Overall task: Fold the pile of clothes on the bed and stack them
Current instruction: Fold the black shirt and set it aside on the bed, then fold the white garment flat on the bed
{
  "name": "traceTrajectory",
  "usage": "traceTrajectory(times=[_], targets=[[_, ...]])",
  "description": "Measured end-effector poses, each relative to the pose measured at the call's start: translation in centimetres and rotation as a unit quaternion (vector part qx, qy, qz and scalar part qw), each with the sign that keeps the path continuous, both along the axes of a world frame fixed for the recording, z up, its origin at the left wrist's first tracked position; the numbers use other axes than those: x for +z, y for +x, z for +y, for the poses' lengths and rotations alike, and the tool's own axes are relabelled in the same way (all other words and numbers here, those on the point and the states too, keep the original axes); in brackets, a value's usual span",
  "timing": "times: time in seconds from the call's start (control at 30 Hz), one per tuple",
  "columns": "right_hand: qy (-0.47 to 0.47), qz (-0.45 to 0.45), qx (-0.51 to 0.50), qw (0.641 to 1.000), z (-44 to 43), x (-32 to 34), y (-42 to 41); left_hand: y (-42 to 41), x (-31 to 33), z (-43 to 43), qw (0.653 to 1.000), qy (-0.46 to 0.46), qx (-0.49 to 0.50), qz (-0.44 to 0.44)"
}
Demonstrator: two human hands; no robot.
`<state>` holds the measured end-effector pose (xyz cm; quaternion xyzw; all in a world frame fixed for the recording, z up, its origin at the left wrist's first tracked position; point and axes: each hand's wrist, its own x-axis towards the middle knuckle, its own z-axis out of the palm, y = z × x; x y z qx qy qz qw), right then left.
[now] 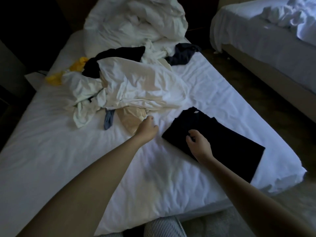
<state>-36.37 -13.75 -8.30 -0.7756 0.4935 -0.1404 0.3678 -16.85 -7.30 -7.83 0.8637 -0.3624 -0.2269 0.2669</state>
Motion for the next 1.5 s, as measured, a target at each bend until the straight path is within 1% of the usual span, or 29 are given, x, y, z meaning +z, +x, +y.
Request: traceTrajectory(times=[0.1, 0.23, 0.3, 0.37, 0.43, 0.47, 0.57, 0.6, 0.63, 0.7, 0.77, 0.8, 0.83, 0.87, 0.93, 0.97, 1.03, 1.1, 1.13, 1.17, 1.23, 1.3, 1.33, 1.37, 1.43, 1.47, 1.5], targets=[[0.023, -0.025, 0.033, 0.999, -0.3, -0.1, 3.5, 4.1, 0.4, 0.7, 0.994, -0.035, 0.101, 0.022], [0.04, -0.025, 0.088, 0.995, -1.0, -0.6, 9.0, 10.4, 0.2, 1.3, 0.966, -0.076, 0.242, 0.044], [0.044, -0.023, 0.117, 0.992, -1.2, -0.9, 12.0, 13.8, -0.7, 1.6, 0.948, -0.105, 0.284, 0.096], [0.056, -0.041, 0.14, 0.988, -1.2, -1.5, 14.8, 16.7, -1.8, 1.6, 0.925, -0.112, 0.324, 0.162], [0.052, -0.038, 0.157, 0.986, -1.1, -2.3, 17.1, 18.8, -2.9, 1.1, 0.883, -0.144, 0.378, 0.239], [0.051, -0.037, 0.157, 0.986, -1.0, -2.8, 18.1, 19.3, -3.0, 0.8, 0.857, -0.179, 0.396, 0.278], [0.063, -0.046, 0.151, 0.985, -0.8, -4.4, 19.6, 20.7, -3.7, -0.5, 0.771, -0.287, 0.399, 0.405], [0.063, -0.045, 0.152, 0.985, -0.8, -4.9, 19.7, 21.1, -3.8, -0.8, 0.749, -0.309, 0.403, 0.425], [0.062, -0.041, 0.154, 0.985, -0.7, -5.3, 19.7, 21.4, -3.8, -1.0, 0.736, -0.323, 0.408, 0.432], [0.045, -0.046, 0.156, 0.986, -0.5, -6.2, 19.4, 21.8, -3.9, -1.6, 0.741, -0.311, 0.433, 0.409], [0.034, -0.068, 0.152, 0.985, -0.2, -6.8, 18.8, 21.5, -4.2, -1.9, 0.746, -0.295, 0.47, 0.367], [0.035, -0.075, 0.151, 0.985, -0.1, -7.0, 18.7, 20.9, -4.1, -1.9, 0.753, -0.296, 0.472, 0.35], [0.04, -0.081, 0.15, 0.985, 0.0, -7.0, 18.6, 20.2, -4.0, -1.8, 0.771, -0.294, 0.463, 0.322], [0.048, -0.09, 0.147, 0.984, 0.2, -6.8, 18.5, 19.2, -3.8, -1.6, 0.804, -0.28, 0.437, 0.29], [0.047, -0.102, 0.138, 0.984, 0.7, -6.1, 18.4, 16.5, -3.1, -0.5, 0.874, -0.239, 0.353, 0.234], [0.03, -0.104, 0.134, 0.985, 0.9, -5.6, 18.4, 15.0, -2.7, 0.2, 0.899, -0.228, 0.302, 0.221], [-0.01, -0.113, 0.135, 0.984, 1.2, -4.5, 18.3, 12.5, -1.4, 2.1, 0.923, -0.218, 0.207, 0.24], [-0.05, -0.105, 0.151, 0.982, 1.7, -3.4, 18.1, 10.3, 0.2, 4.4, 0.93, -0.193, 0.1, 0.297], [-0.074, -0.081, 0.162, 0.981, 2.1, -2.8, 17.9, 9.3, 0.9, 5.5, 0.931, -0.169, 0.037, 0.322], [-0.09, -0.045, 0.171, 0.98, 2.5, -2.2, 17.9, 8.6, 1.5, 6.4, 0.938, -0.137, -0.02, 0.317], [-0.104, 0.022, 0.214, 0.971, 3.6, -1.3, 17.4, 7.3, 2.9, 8.2, 0.942, -0.111, -0.084, 0.306], [-0.126, 0.063, 0.276, 0.951, 4.8, -0.7, 16.5, 6.2, 4.6, 9.6, 0.938, -0.118, -0.102, 0.31], [-0.14, 0.063, 0.295, 0.943, 5.3, -0.3, 15.8, 5.6, 5.4, 10.4, 0.935, -0.127, -0.105, 0.313], [-0.137, 0.043, 0.297, 0.944, 5.8, 0.5, 14.8, 5.2, 5.8, 11.2, 0.934, -0.134, -0.1, 0.316], [-0.112, -0.024, 0.274, 0.955, 7.0, 2.0, 12.7, 4.3, 6.6, 13.0, 0.924, -0.168, -0.051, 0.339], [-0.11, -0.044, 0.268, 0.956, 7.4, 2.4, 11.7, 3.8, 7.1, 13.9, 0.916, -0.188, -0.024, 0.354], [-0.096, -0.042, 0.267, 0.958, 8.0, 3.1, 10.7, 3.5, 7.1, 14.7, 0.914, -0.198, -0.01, 0.355]])
